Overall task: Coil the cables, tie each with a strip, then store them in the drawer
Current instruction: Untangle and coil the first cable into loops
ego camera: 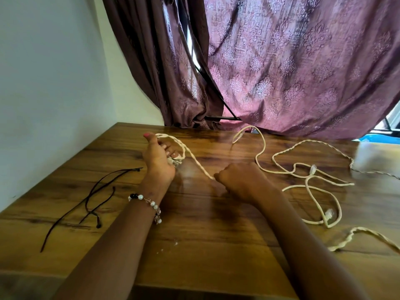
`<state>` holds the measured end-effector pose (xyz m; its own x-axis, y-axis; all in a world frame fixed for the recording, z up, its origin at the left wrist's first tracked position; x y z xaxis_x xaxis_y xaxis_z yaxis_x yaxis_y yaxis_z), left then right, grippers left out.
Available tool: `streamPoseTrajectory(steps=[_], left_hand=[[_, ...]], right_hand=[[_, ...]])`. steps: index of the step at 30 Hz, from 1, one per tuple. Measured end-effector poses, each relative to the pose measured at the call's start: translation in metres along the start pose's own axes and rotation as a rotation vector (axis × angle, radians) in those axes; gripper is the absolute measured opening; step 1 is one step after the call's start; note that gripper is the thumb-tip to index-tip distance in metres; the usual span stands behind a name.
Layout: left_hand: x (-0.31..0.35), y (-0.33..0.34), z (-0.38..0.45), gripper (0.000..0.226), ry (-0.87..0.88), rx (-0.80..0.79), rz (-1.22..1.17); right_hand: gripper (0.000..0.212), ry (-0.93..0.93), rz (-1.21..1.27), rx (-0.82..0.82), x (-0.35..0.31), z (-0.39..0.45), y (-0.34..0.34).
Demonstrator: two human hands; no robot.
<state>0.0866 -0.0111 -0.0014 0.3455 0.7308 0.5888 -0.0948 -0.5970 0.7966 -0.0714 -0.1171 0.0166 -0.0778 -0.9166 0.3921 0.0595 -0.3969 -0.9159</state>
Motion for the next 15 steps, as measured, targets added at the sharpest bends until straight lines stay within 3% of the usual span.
streamPoseTrajectory(steps=[3,5,10,12,15], left_hand=[[0.006,0.001,0.002,0.05,0.013,-0.041,0.044],[-0.001,0.004,-0.001,0.05,-0.041,-0.112,0.136],[-0.025,0.024,-0.033,0.041,0.046,-0.475,0.659],[-0.035,0.025,-0.041,0.034,-0.019,-0.61,0.721],[-0.041,0.022,-0.044,0.045,-0.16,-0.714,0.766]], right_hand=[[0.031,-0.007,-0.06,0.302,-0.005,-0.002,-0.013],[0.027,-0.051,0.101,0.455,-0.005,0.0,-0.014],[0.023,-0.22,0.426,0.622,-0.004,0.001,-0.009],[0.029,-0.178,0.529,0.717,0.006,0.001,-0.009],[0.028,-0.067,0.72,0.783,0.025,0.001,-0.004]])
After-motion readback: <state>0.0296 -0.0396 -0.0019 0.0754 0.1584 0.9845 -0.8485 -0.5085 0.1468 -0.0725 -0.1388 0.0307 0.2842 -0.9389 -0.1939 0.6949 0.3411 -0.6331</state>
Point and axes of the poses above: each hand's wrist, its own z-axis towards the middle knuckle, its own y-axis out of the palm, x = y × z, the point moved 3 cm from there along z, towards the middle knuckle, and after that the axes turned 1 degree about -x, right-handed, at the moved point
